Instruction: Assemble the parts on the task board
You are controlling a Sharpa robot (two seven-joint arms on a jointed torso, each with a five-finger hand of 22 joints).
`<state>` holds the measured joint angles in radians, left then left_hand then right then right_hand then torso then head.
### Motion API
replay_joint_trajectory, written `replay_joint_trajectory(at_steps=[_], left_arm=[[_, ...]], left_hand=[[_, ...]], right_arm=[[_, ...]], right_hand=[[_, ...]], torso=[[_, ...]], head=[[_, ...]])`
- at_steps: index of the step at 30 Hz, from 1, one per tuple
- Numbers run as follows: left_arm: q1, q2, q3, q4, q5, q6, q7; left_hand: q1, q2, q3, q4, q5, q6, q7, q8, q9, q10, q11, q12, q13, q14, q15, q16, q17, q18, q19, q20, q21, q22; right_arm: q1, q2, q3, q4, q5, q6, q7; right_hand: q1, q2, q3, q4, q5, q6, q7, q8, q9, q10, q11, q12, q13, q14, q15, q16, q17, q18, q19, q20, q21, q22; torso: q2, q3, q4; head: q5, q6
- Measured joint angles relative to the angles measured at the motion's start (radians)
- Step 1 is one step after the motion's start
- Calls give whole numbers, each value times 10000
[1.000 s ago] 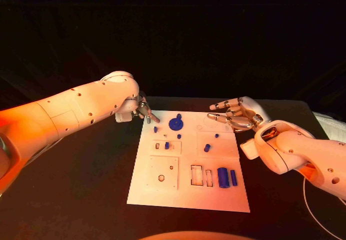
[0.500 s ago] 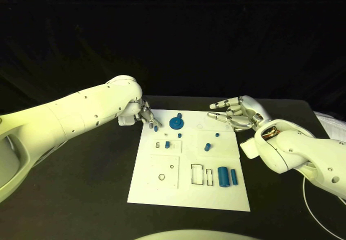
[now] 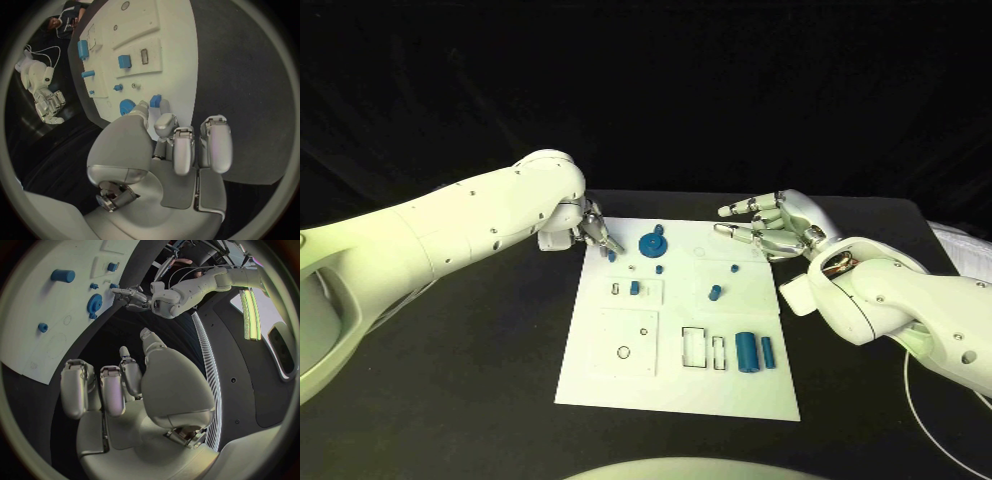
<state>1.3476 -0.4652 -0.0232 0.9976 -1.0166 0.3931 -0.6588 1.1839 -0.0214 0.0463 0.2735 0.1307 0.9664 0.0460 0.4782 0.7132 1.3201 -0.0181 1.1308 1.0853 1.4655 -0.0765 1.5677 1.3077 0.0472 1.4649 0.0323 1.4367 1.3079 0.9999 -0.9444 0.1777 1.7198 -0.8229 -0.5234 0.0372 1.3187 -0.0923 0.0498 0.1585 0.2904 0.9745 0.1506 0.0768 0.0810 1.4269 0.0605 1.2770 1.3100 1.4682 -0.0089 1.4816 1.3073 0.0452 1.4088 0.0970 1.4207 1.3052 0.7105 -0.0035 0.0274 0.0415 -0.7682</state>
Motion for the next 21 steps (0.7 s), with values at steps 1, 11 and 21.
replay_joint_trajectory(at_steps=[1,11,21], left_arm=[[0,5,0,0,8,-13,14],[-1,27,0,0,144,-14,85],[0,47,-1,-18,247,100,95]], left_hand=[[156,156,81,-81,23,0,0,0,10,0,0,0,0,0,0,0,0,0,0,0,0,0],[923,423,520,-520,41,-1,0,-1,20,37,-37,0,-49,0,0,0,-2,0,0,0,0,-1],[1479,441,1041,-950,86,-1,-110,52,22,54,-126,0,-44,1,-74,0,-2,0,30,-31,0,-2]], right_arm=[[0,5,0,-5,0,3,0],[-12,34,0,-26,3,33,2],[-28,41,0,-30,5,76,3]], right_hand=[[0,0,0,0,0,0,0,0,0,0,0,0,0,0,0,0,0,0,0,0,0,0],[0,0,0,0,0,0,0,0,-1,0,0,0,1,0,0,0,1,0,0,0,0,0],[0,0,0,0,-1,0,0,0,-2,0,0,0,2,0,0,0,8,-1,0,0,0,0]], torso=[[-1,-1,0],[0,0,0],[-1,-1,0]], head=[[0,0],[-10,-36],[-13,-86]])
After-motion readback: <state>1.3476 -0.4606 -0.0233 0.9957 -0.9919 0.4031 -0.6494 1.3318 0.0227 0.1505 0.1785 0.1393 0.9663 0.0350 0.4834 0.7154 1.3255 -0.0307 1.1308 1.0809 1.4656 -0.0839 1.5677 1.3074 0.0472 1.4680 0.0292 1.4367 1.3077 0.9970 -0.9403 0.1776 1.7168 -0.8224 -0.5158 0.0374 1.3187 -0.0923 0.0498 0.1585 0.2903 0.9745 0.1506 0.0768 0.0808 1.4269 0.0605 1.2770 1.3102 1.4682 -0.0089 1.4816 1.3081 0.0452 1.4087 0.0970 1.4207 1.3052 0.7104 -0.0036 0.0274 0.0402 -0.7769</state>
